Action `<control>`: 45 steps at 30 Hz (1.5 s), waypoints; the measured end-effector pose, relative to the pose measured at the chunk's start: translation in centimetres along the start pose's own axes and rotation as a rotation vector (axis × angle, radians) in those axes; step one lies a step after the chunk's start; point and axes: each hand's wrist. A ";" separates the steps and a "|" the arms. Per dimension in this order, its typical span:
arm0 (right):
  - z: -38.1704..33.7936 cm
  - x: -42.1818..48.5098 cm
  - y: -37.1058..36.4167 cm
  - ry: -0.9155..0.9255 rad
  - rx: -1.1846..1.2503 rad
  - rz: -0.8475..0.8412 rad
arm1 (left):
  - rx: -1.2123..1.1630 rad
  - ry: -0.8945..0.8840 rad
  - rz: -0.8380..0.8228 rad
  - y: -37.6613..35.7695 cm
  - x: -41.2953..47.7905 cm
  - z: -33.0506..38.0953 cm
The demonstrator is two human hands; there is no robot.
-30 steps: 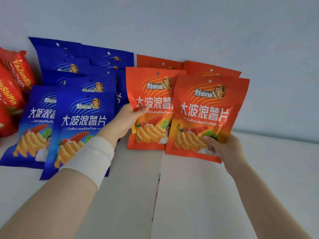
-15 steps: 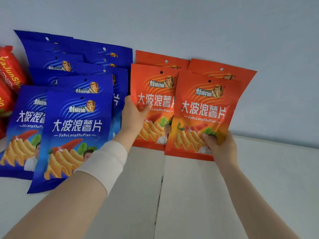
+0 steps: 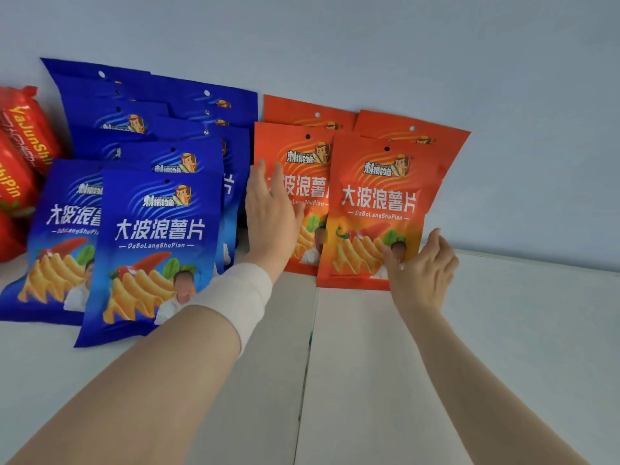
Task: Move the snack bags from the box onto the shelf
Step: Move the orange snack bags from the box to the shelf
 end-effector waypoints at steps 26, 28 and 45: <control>-10.3 -51.9 10.8 1.236 -0.471 -0.751 | 0.907 0.069 -0.631 37.7 -50.1 -24.8; -11.4 -58.1 10.3 1.339 -0.477 -0.793 | 0.894 0.164 -0.668 40.5 -55.6 -28.4; -7.5 -105.0 5.2 1.648 -0.499 -1.408 | 0.554 1.020 -0.998 50.9 -101.7 -49.2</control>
Point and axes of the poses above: each hand's wrist, its own x-axis towards the middle knuckle, its own y-axis out of the back of the hand, z = x × y, and after that the axes turned 8 degrees about x, right-handed
